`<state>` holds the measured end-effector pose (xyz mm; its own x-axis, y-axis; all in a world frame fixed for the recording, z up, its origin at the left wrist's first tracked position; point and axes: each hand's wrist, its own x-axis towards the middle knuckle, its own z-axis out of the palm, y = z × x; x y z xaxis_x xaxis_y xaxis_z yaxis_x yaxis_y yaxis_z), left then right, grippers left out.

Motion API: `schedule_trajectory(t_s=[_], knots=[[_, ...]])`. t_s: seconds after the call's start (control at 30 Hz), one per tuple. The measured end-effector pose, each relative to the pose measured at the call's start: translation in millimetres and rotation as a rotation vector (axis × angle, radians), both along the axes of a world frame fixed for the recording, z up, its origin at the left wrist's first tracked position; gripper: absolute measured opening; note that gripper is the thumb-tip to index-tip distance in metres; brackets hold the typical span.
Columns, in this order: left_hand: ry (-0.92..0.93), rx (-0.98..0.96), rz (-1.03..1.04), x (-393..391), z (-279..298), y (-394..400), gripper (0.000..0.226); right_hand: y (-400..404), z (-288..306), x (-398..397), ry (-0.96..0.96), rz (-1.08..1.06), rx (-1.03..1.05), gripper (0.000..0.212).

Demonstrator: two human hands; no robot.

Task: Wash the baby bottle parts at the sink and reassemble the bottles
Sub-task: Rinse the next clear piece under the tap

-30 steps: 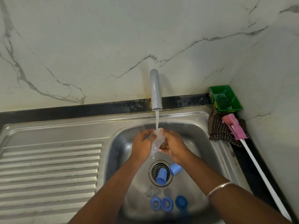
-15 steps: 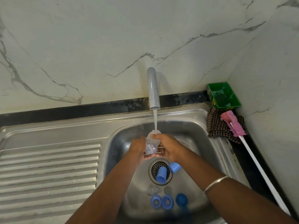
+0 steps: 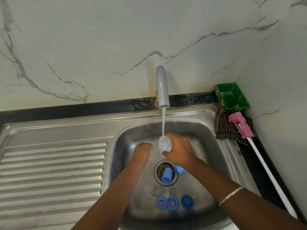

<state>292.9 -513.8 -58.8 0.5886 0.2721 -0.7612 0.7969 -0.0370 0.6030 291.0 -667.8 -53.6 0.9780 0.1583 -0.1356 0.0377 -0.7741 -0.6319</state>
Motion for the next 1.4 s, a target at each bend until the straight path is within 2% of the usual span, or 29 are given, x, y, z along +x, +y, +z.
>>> schedule_trajectory(t_s=[0.07,0.17,0.3,0.37,0.43,0.5,0.63,0.7,0.77,0.8,0.9,1.0,1.1,1.2,1.3,1.4], knots=[[-0.012,0.020,-0.019,3.4,-2.4,3.0,0.012,4.4,3.9,-0.9,0.019,0.006,0.068,0.049],[-0.001,0.072,-0.071,5.8,-1.0,5.7,0.032,7.8,10.7,2.1,0.042,-0.071,0.084,0.046],[-0.176,0.079,-0.087,-7.6,3.1,5.7,0.029,7.7,16.1,4.1,0.056,-0.093,0.112,0.052],[-0.296,0.063,-0.205,-12.5,5.9,3.6,0.044,7.3,19.9,5.8,0.068,-0.138,0.131,0.056],[-0.413,0.074,-0.410,-11.0,10.5,1.2,0.053,8.2,21.9,7.0,0.090,-0.098,0.163,0.054],[-0.479,0.092,-0.516,-5.1,13.2,0.1,0.052,7.2,24.3,9.3,0.104,-0.112,0.214,0.051],[-0.530,0.085,-0.524,2.5,12.9,0.2,0.051,-0.6,29.9,18.5,0.125,-0.069,0.271,0.040],[-0.540,0.126,-0.523,5.0,13.4,0.2,0.055,-4.0,37.3,28.3,0.174,-0.144,0.441,0.038],[-0.540,0.240,-0.587,5.7,15.3,0.8,0.059,-5.3,45.2,43.8,0.101,-0.255,0.475,0.041],[-0.541,0.305,-0.624,5.8,16.8,1.3,0.059,-4.2,50.5,53.3,0.032,-0.264,0.403,0.040],[-0.522,0.437,-0.695,7.5,25.2,2.4,0.064,8.6,74.5,76.2,-0.086,-0.103,0.197,0.033],[-0.498,0.669,-0.850,10.9,36.0,2.0,0.067,22.3,95.2,88.8,-0.030,-0.057,0.136,0.017],[-0.435,0.964,-1.086,11.9,44.9,-0.7,0.060,27.0,106.8,91.2,-0.036,-0.025,0.039,0.015],[-0.336,1.171,-1.253,13.3,51.9,-4.4,0.060,31.5,111.7,91.4,-0.064,-0.009,-0.041,0.025],[-0.208,1.316,-1.388,11.9,56.6,-13.9,0.059,37.6,111.5,94.6,-0.056,-0.074,-0.012,0.027],[-0.087,1.359,-1.463,7.8,58.5,-19.8,0.059,39.6,103.6,103.7,-0.037,-0.163,0.006,0.026]])
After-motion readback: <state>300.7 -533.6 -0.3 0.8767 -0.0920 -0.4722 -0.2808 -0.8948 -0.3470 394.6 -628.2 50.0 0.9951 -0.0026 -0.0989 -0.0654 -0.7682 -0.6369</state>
